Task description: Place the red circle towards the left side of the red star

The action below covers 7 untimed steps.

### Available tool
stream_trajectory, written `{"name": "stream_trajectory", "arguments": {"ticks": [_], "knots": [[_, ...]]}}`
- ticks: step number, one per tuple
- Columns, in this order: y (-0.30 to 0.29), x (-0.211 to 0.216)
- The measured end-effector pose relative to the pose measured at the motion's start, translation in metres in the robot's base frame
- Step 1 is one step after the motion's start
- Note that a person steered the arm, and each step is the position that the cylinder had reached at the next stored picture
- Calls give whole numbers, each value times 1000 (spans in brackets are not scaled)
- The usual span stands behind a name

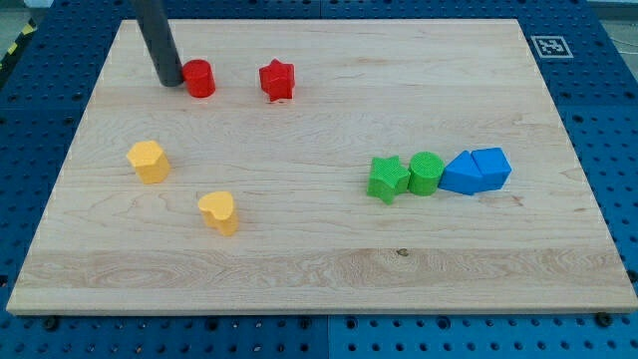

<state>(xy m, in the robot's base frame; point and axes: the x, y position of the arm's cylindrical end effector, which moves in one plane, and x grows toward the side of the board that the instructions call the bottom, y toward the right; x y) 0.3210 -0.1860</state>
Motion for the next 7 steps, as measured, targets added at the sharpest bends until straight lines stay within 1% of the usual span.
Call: {"name": "stream_trajectory", "arguments": {"ticks": [1,3,7], "knots": [[17,0],[27,0],[37,0]]}}
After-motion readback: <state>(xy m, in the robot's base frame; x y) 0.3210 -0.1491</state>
